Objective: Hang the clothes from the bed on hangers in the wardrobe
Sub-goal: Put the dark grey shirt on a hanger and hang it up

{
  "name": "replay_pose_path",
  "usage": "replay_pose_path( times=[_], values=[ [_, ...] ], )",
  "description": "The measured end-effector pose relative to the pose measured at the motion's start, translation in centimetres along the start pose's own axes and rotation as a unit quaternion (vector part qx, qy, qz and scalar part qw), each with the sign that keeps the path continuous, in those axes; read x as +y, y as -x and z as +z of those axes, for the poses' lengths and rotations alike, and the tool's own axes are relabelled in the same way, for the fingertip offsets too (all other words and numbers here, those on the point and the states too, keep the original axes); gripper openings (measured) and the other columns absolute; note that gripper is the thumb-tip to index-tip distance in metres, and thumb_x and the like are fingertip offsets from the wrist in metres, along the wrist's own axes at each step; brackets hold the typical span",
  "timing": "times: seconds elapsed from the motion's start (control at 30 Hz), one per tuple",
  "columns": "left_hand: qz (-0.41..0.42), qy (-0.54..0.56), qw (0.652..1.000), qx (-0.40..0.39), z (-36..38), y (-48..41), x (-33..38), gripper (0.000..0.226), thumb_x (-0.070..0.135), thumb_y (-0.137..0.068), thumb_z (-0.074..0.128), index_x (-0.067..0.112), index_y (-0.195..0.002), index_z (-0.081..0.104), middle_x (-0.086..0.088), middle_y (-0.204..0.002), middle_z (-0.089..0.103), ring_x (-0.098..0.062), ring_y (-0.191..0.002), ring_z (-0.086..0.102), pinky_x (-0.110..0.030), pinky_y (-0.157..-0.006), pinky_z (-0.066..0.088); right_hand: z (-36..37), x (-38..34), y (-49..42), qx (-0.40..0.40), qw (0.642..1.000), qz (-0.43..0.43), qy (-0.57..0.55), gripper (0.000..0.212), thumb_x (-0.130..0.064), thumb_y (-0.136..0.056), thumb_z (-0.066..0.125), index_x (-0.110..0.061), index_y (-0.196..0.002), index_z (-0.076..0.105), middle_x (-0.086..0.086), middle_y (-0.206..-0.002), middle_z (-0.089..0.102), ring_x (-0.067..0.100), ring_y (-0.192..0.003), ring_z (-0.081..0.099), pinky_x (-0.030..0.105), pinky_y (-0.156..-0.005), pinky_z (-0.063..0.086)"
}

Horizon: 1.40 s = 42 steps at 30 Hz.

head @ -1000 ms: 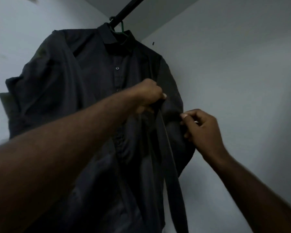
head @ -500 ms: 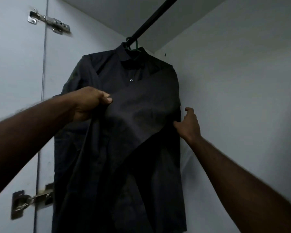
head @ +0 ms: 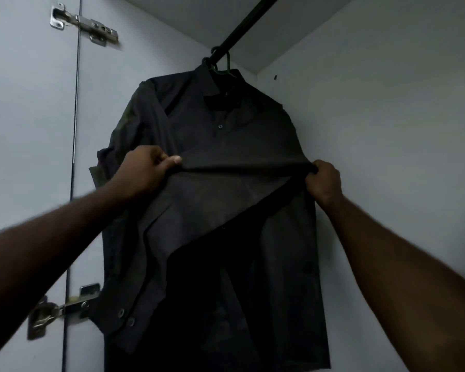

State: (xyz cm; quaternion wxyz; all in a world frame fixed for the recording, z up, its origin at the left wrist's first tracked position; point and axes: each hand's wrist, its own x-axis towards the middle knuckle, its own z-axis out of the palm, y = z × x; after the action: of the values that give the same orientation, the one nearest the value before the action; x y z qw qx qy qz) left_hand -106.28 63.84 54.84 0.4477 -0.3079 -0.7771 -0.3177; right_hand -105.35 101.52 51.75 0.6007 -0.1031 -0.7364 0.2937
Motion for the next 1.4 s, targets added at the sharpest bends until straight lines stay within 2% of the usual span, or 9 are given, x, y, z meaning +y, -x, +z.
replay_pose_path(
  times=[0.13,0.27,0.37,0.47,0.6,0.77,0.93,1.17,1.4],
  values=[
    [-0.013,-0.02,0.99,-0.136,2.2,1.6,-1.3,0.068,0.076,-0.056,0.071,0.012,-0.08,0.069,-0.002,-0.072,0.07,-0.013,-0.068,0.066,-0.035,-0.065,0.051,-0.2,2.6,0.7,0.009,0.993,0.081,-0.087,0.019,-0.02,-0.093,0.06,-0.003,-0.099,0.067,0.016,-0.104,0.069,0.031,-0.095,0.064,0.04,-0.083,0.054],
    [-0.018,-0.028,0.986,-0.166,5.0,3.2,-2.6,0.04,0.058,-0.065,0.077,0.021,-0.074,0.065,0.009,-0.068,0.065,0.004,-0.06,0.06,-0.014,-0.053,0.041,1.5,4.5,5.7,-0.2,0.932,0.18,-0.242,0.043,-0.035,-0.084,0.076,-0.013,-0.114,0.056,0.003,-0.103,0.067,0.017,-0.086,0.065,0.03,-0.065,0.053],
    [-0.031,-0.019,0.984,-0.173,6.8,4.0,-4.0,0.027,0.043,-0.074,0.08,0.02,-0.078,0.067,0.007,-0.076,0.068,-0.001,-0.071,0.062,-0.016,-0.057,0.041,3.9,7.9,9.0,-0.271,0.915,0.213,-0.21,0.027,-0.017,-0.086,0.074,-0.008,-0.106,0.059,0.008,-0.097,0.067,0.02,-0.081,0.064,0.035,-0.07,0.054],
    [-0.039,-0.033,0.986,-0.16,8.4,4.6,-5.6,0.035,0.033,-0.08,0.078,0.009,-0.104,0.071,-0.005,-0.096,0.071,-0.015,-0.086,0.063,-0.023,-0.073,0.044,5.8,11.8,10.7,-0.202,0.947,0.203,-0.148,0.021,-0.013,-0.091,0.066,0.007,-0.091,0.063,0.015,-0.085,0.064,0.026,-0.076,0.06,0.044,-0.075,0.055],
    [-0.054,-0.069,0.988,-0.126,10.1,5.7,-8.0,0.037,0.035,-0.085,0.073,0.001,-0.1,0.07,-0.017,-0.093,0.07,-0.03,-0.088,0.065,-0.031,-0.072,0.046,5.9,14.7,12.0,-0.091,0.964,0.201,-0.147,0.029,-0.031,-0.092,0.063,-0.009,-0.074,0.065,0.011,-0.082,0.064,0.028,-0.081,0.061,0.043,-0.079,0.054],
    [-0.071,-0.058,0.993,-0.072,12.0,7.7,-9.8,0.037,0.037,-0.092,0.063,0.001,-0.099,0.068,-0.021,-0.089,0.069,-0.036,-0.088,0.065,-0.038,-0.075,0.05,6.8,14.5,16.3,-0.249,0.907,0.266,-0.213,0.088,-0.047,-0.067,0.086,-0.02,-0.135,0.038,0.009,-0.12,0.057,0.027,-0.105,0.062,0.044,-0.088,0.056],
    [-0.082,-0.053,0.993,-0.067,13.2,9.2,-10.2,0.032,0.028,-0.093,0.062,-0.004,-0.098,0.064,-0.027,-0.097,0.067,-0.041,-0.094,0.063,-0.042,-0.081,0.049,8.4,15.5,20.6,-0.344,0.854,0.348,-0.175,0.061,-0.019,-0.078,0.082,-0.01,-0.128,0.047,0.011,-0.121,0.058,0.031,-0.105,0.061,0.035,-0.066,0.056],
    [-0.088,-0.072,0.99,-0.083,13.4,11.3,-11.2,0.034,0.026,-0.089,0.067,-0.001,-0.109,0.063,-0.023,-0.101,0.067,-0.04,-0.097,0.062,-0.038,-0.082,0.047,8.9,17.5,22.3,-0.16,0.951,0.255,-0.066,0.011,-0.018,-0.095,0.062,-0.01,-0.093,0.054,0.015,-0.097,0.061,0.033,-0.091,0.062,0.044,-0.08,0.056],
    [-0.098,-0.065,0.991,-0.06,13.3,11.7,-11.6,0.031,0.025,-0.091,0.065,0.0,-0.11,0.062,-0.024,-0.105,0.066,-0.041,-0.1,0.061,-0.043,-0.086,0.049,8.2,20.4,21.9,-0.153,0.945,0.287,0.018,0.025,-0.018,-0.101,0.047,0.001,-0.092,0.06,0.025,-0.103,0.064,0.04,-0.097,0.062,0.041,-0.086,0.05]
  ],
)
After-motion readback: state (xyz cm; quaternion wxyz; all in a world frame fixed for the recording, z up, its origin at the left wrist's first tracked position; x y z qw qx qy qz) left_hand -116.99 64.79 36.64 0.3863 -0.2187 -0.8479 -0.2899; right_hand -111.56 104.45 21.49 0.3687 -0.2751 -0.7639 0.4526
